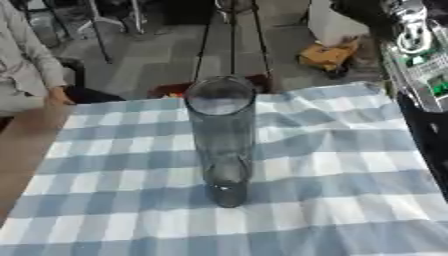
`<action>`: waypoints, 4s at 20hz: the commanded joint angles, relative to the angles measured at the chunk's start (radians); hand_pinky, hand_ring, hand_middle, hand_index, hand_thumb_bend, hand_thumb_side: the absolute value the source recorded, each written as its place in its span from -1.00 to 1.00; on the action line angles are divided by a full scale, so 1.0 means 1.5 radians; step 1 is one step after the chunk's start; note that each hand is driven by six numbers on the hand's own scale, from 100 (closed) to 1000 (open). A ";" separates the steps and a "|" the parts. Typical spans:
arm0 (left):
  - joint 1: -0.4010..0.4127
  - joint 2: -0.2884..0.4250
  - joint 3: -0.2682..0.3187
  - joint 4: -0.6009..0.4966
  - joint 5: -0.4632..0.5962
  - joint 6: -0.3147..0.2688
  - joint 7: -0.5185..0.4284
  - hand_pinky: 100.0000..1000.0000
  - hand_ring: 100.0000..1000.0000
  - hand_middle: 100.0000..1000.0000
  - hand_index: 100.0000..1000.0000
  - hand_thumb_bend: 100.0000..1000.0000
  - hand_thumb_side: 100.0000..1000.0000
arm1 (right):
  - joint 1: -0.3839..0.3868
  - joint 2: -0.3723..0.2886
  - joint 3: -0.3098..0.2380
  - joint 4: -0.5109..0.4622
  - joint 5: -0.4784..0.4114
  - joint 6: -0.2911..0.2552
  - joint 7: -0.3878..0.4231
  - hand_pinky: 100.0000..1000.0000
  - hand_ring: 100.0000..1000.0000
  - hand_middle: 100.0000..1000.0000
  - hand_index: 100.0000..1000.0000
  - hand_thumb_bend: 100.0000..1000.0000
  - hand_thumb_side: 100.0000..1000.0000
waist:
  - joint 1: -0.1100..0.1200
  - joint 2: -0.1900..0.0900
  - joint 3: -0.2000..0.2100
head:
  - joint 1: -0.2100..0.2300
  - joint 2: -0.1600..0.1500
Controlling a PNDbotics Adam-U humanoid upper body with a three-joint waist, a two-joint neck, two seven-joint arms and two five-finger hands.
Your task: Arrange flowers into the vase.
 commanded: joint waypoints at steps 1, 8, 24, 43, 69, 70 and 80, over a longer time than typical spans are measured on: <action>-0.007 0.011 0.001 -0.009 0.000 0.000 -0.002 0.00 0.41 0.59 0.75 -0.70 1.00 | -0.028 -0.002 -0.002 -0.025 -0.025 -0.010 -0.020 -0.20 -0.65 -1.00 -0.95 -1.00 -0.73 | -0.004 -0.019 0.002 | -0.001 0.004; -0.006 0.013 -0.002 -0.009 0.000 0.000 -0.005 0.00 0.41 0.59 0.75 -0.70 1.00 | -0.063 0.018 -0.003 -0.034 -0.072 -0.027 -0.060 -0.23 -0.68 -1.00 -0.95 -1.00 -0.77 | -0.008 -0.024 0.007 | -0.002 0.007; -0.007 0.014 -0.006 -0.009 0.003 0.002 -0.011 0.00 0.40 0.59 0.75 -0.70 1.00 | -0.104 0.080 0.004 -0.057 -0.134 -0.040 -0.162 -0.28 -0.70 -1.00 -0.95 -1.00 -0.80 | -0.010 -0.029 0.020 | -0.009 0.010; -0.005 0.013 -0.007 -0.009 0.005 0.004 -0.014 0.00 0.40 0.59 0.74 -0.71 1.00 | -0.110 0.102 0.030 -0.043 -0.129 -0.024 -0.177 -0.26 -0.69 -1.00 -0.95 -1.00 -0.84 | -0.014 -0.027 0.027 | -0.005 0.015; 0.001 0.018 -0.010 -0.009 0.003 0.007 -0.016 0.00 0.40 0.59 0.74 -0.72 1.00 | -0.148 0.088 0.039 -0.025 -0.301 0.241 -0.266 0.16 -0.65 -1.00 -0.94 -1.00 -0.93 | -0.025 -0.038 0.019 | 0.007 0.023; 0.001 0.018 -0.010 -0.009 0.003 0.007 -0.016 0.00 0.40 0.59 0.74 -0.72 1.00 | -0.148 0.088 0.040 -0.027 -0.300 0.249 -0.266 0.17 -0.65 -1.00 -0.94 -1.00 -0.93 | -0.025 -0.038 0.019 | 0.007 0.023; -0.001 0.017 -0.011 -0.009 0.002 0.007 -0.017 0.00 0.40 0.59 0.74 -0.73 1.00 | -0.147 0.100 0.037 -0.036 -0.325 0.304 -0.285 0.21 -0.65 -1.00 -0.94 -1.00 -0.92 | -0.025 -0.044 0.015 | 0.005 0.027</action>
